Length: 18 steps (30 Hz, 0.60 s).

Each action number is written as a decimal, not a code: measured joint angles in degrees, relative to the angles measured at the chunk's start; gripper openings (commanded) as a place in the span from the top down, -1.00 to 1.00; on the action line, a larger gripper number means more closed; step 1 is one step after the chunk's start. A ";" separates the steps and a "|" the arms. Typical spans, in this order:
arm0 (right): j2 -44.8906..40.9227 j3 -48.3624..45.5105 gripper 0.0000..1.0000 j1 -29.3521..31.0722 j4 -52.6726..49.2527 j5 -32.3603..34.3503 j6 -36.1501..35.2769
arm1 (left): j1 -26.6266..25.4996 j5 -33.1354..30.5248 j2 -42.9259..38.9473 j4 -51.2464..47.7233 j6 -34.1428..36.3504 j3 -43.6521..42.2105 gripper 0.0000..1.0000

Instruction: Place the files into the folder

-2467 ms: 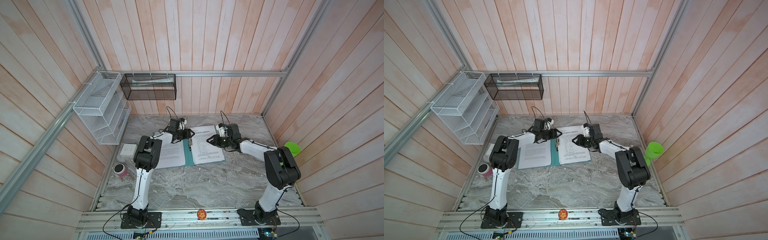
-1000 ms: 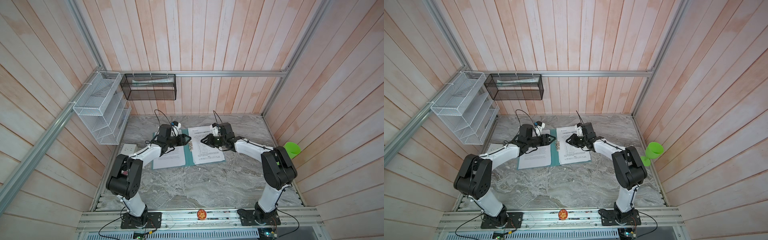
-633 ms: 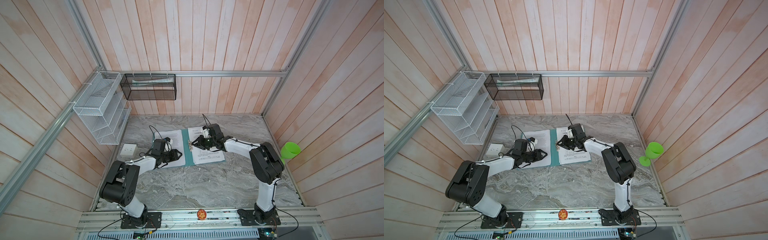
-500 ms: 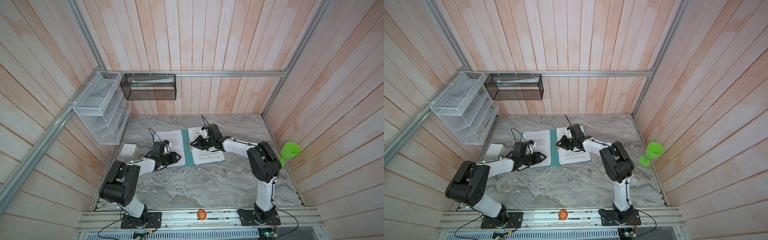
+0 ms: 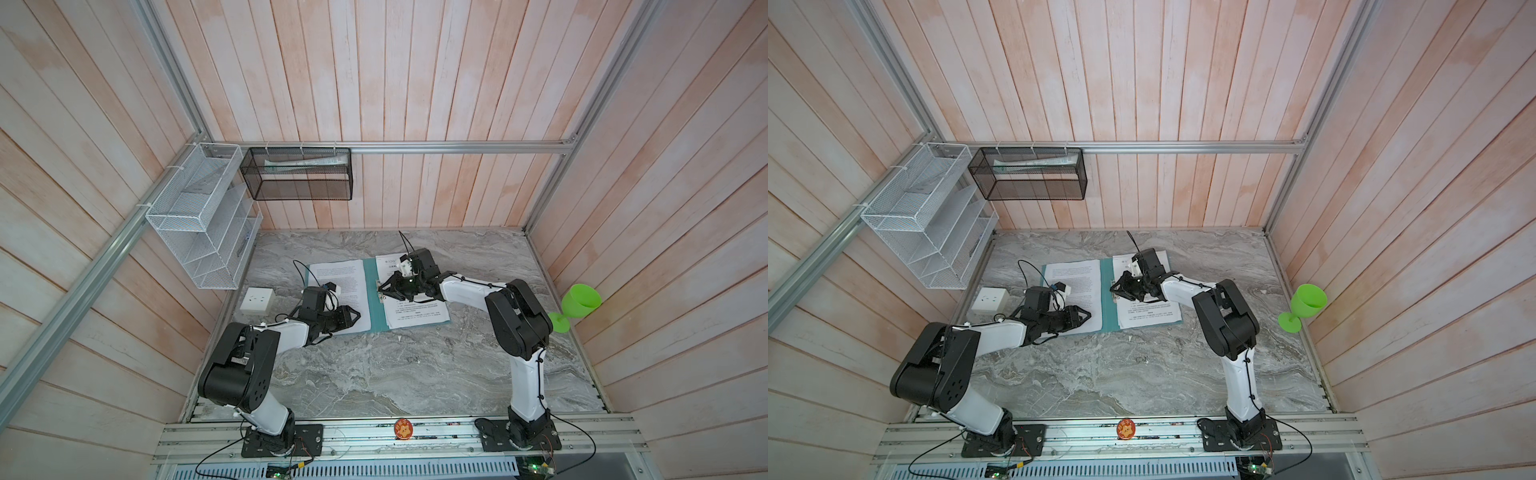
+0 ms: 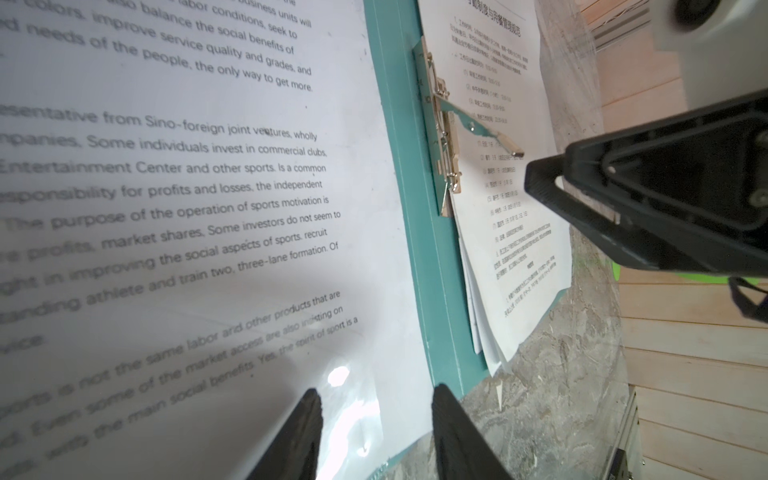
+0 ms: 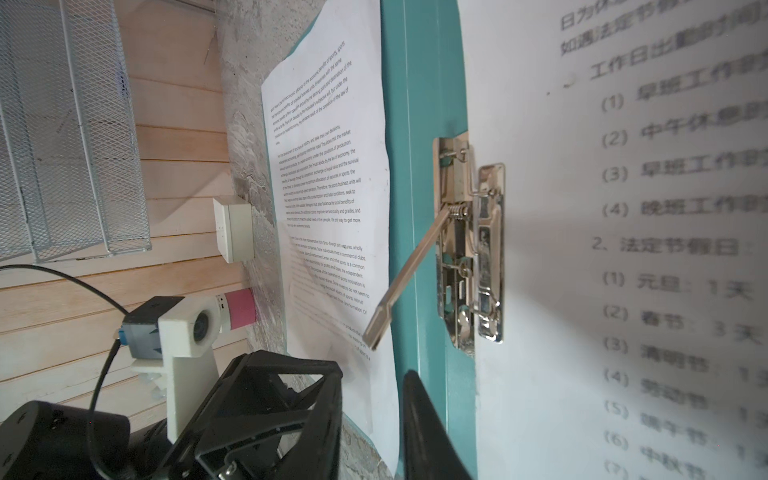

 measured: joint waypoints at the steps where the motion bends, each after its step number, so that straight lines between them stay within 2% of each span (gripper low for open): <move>1: 0.15 0.00 0.52 0.00 0.02 -0.11 0.20 | 0.00 0.02 0.02 0.22 -0.15 -0.09 0.08; 18: 1.49 0.37 0.52 -0.07 1.51 -0.81 2.14 | 0.13 0.39 0.92 2.43 -1.01 -1.46 0.08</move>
